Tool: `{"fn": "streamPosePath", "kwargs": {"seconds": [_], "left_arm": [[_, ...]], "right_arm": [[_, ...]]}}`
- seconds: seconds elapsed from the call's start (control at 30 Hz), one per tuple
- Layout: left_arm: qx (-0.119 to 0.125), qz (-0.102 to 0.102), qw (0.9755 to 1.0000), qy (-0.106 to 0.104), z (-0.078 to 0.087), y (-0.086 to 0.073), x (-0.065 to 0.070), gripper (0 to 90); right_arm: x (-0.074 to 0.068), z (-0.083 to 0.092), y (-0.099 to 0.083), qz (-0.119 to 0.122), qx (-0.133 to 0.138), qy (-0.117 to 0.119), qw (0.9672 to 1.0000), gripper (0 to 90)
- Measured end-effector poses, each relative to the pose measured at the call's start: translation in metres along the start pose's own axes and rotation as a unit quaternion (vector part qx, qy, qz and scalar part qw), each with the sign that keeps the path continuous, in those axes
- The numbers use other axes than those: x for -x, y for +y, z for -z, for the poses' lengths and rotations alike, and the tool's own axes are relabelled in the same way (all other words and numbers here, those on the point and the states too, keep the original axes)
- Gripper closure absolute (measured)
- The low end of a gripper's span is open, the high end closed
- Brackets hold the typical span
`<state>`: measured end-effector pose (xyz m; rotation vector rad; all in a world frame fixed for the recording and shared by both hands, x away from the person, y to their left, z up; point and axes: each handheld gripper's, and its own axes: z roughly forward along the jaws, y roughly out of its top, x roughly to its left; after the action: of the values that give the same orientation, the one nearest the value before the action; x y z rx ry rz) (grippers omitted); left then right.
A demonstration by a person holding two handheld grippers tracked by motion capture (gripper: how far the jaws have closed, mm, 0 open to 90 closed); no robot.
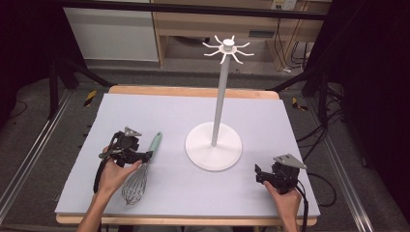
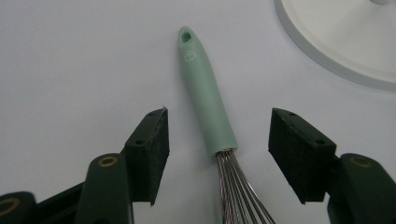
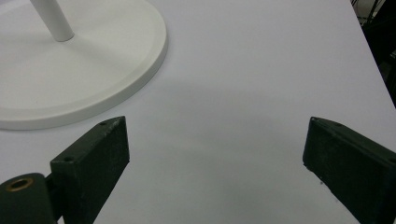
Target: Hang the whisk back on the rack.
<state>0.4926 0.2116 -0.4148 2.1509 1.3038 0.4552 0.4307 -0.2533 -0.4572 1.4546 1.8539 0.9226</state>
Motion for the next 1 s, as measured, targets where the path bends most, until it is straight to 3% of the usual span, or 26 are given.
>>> {"fn": "streamPosePath", "kwargs": {"seconds": [0.57,0.87,1.0], "left_arm": [[-0.050,0.003,0.9987,-0.007,-0.018,0.005,0.004,49.0],[-0.090,0.004,0.9959,-0.006,-0.033,0.007,0.002,54.7],[-0.104,0.014,0.9945,-0.012,-0.041,0.007,0.001,58.9]], "right_arm": [[-0.001,0.000,0.000,0.003,-0.003,0.001,1.0000,7.8],[-0.001,-0.002,0.000,0.004,-0.006,0.005,1.0000,7.8],[-0.001,0.000,0.000,0.001,-0.005,0.005,1.0000,7.8]]}}
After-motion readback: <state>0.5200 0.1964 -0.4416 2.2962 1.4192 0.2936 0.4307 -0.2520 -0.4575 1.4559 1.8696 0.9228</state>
